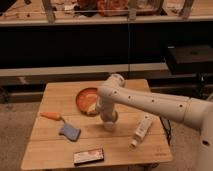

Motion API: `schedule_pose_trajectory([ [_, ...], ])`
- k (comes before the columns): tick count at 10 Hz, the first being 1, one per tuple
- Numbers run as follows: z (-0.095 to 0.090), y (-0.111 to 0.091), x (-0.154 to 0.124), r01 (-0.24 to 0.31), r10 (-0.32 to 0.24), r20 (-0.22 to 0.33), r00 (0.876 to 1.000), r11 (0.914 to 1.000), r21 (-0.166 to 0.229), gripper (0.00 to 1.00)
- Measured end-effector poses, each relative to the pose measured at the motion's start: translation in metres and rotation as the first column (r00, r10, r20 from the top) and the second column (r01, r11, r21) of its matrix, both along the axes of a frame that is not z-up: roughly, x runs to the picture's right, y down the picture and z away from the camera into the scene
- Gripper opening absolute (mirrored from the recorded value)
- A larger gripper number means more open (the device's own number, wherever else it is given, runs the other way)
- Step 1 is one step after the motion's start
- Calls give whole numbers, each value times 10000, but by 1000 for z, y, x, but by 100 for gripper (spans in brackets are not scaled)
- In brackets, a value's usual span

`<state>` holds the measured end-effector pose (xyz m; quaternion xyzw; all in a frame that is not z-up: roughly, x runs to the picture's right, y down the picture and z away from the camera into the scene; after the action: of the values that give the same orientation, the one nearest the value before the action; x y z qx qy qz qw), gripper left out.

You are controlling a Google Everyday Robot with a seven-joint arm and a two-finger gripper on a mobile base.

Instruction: Pick up the ceramic cup

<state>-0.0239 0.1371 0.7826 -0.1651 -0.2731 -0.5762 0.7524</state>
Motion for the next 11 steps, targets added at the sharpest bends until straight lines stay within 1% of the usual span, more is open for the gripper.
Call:
schedule_pose_trajectory([
  [11,6,-2,-1,5,-5,33,10000,10000,97,80],
])
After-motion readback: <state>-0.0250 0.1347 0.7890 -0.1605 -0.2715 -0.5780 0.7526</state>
